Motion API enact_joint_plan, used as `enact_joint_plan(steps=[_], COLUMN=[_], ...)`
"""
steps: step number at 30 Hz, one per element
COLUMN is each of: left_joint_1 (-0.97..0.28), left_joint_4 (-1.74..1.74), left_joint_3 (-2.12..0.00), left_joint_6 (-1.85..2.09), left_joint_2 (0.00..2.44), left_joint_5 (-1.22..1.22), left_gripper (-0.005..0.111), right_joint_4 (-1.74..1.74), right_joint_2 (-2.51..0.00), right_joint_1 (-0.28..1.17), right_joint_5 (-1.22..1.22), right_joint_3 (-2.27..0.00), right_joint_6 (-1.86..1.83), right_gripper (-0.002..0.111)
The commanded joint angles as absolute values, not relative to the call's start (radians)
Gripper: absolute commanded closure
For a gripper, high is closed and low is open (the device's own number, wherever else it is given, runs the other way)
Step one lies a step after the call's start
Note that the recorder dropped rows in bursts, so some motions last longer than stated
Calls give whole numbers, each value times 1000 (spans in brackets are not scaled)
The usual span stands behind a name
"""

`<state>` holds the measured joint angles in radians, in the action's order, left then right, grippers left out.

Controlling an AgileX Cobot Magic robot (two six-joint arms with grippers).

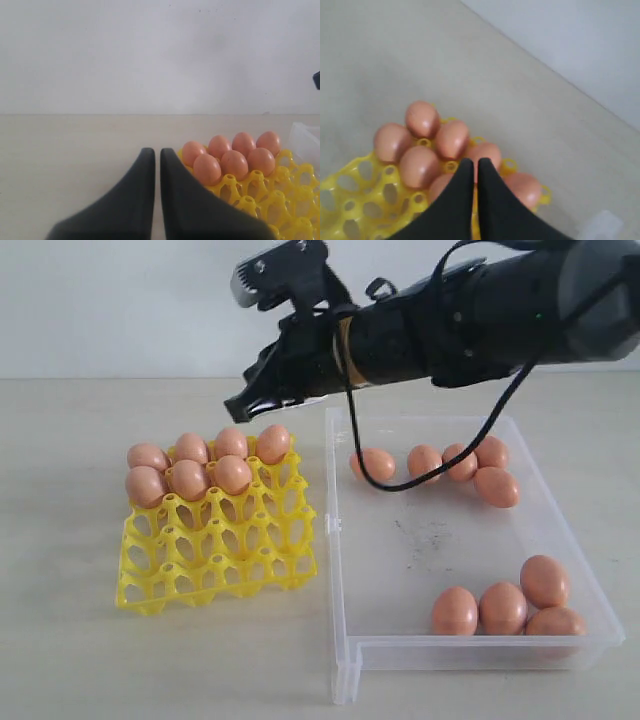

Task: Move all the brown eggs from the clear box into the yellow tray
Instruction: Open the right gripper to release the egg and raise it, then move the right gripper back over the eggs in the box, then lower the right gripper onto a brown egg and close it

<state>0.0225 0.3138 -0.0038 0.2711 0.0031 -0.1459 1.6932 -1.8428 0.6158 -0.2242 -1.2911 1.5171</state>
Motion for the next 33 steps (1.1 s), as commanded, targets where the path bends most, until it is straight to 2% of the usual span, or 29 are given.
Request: enact_joint_plan(steps=[1, 5, 11, 13, 15, 19, 22, 24, 28, 31, 33], left_joint_1=[25, 25, 25, 25, 25, 25, 25, 25, 25, 25, 25], left_joint_4=[319, 319, 319, 319, 319, 319, 319, 319, 319, 319, 319], left_joint_3=[0, 0, 0, 0, 0, 0, 0, 0, 0, 0, 0], left_joint_6=[271, 271, 271, 271, 271, 271, 271, 271, 271, 271, 271], left_joint_2=[0, 0, 0, 0, 0, 0, 0, 0, 0, 0, 0], left_joint_5=[-131, -131, -131, -131, -131, -131, -131, -131, -131, -131, -131], left_gripper=[103, 103, 103, 103, 103, 103, 103, 103, 103, 103, 103], right_joint_4=[1744, 1744, 1705, 1560, 1345, 659, 172, 11, -15, -15, -15], right_joint_2=[-1760, -1744, -1744, -1744, -1744, -1759, -1811, -1852, -1893, -1903, -1912], right_joint_1=[543, 474, 460, 455, 441, 376, 307, 268, 250, 255, 257], right_joint_5=[-141, -33, 495, 570, 537, 503, 656, 773, 813, 788, 786], right_joint_3=[-1228, -1146, -1038, -1040, -1060, -1148, -1251, -1321, -1378, -1378, -1378], right_joint_6=[1618, 1596, 1298, 1101, 803, 187, -302, -411, -401, -455, -482], right_gripper=[109, 109, 109, 109, 109, 109, 109, 109, 108, 100, 84])
